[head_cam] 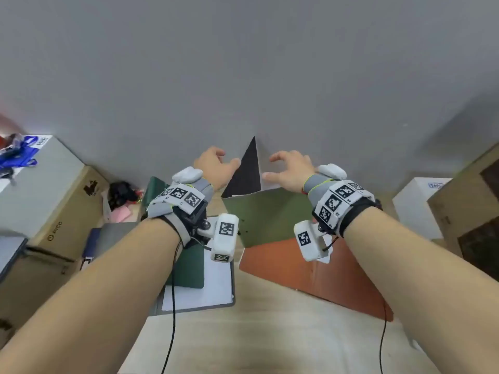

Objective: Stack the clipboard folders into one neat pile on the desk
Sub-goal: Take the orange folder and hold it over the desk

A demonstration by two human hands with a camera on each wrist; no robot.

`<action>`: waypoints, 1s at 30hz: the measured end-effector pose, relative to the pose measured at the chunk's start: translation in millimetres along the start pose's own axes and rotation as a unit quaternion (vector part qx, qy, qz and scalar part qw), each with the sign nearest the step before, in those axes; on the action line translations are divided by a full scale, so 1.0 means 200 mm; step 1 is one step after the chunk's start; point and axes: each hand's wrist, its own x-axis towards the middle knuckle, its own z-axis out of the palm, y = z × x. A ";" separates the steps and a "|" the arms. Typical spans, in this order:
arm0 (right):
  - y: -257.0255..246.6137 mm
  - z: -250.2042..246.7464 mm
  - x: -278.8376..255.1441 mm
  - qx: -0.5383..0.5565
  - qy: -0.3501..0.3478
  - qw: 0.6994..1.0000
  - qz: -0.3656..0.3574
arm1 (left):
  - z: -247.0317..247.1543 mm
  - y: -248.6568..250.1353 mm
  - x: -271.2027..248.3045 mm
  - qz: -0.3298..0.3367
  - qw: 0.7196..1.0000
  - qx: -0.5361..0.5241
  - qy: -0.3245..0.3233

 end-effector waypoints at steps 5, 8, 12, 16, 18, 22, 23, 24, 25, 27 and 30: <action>0.05 0.19 0.11 -0.235 -0.102 0.966 0.031 | 0.11 -0.19 0.15 -0.065 0.987 0.055 -0.137; 0.06 0.22 0.14 -0.246 -0.057 0.966 0.059 | 0.16 -0.20 0.18 -0.073 0.974 0.021 -0.214; 0.07 0.20 0.18 -0.220 -0.029 0.973 0.065 | 0.15 -0.18 0.21 -0.054 0.962 0.063 -0.261; 0.12 0.15 0.21 -0.141 0.041 0.981 0.125 | 0.11 -0.13 0.21 0.037 0.962 0.123 -0.239; 0.14 0.12 0.23 -0.072 0.076 0.984 0.148 | 0.07 -0.09 0.22 0.073 0.959 0.138 -0.235; 0.14 0.02 0.27 0.211 -0.025 0.947 0.239 | 0.00 -0.04 0.23 0.120 0.957 0.149 -0.217; 0.14 0.00 0.28 0.340 -0.068 0.900 0.265 | -0.02 -0.03 0.23 0.125 0.952 0.151 -0.233; 0.14 -0.02 0.29 0.460 -0.100 0.837 0.280 | -0.03 -0.03 0.23 0.132 0.944 0.157 -0.258; 0.17 -0.03 0.31 0.544 -0.114 0.782 0.282 | -0.03 -0.04 0.23 0.143 0.934 0.170 -0.280; 0.22 -0.04 0.33 0.620 -0.111 0.730 0.265 | -0.03 -0.05 0.21 0.172 0.916 0.188 -0.311; 0.26 -0.03 0.31 0.592 -0.108 0.749 0.277 | 0.00 -0.11 0.19 0.172 0.914 0.161 -0.332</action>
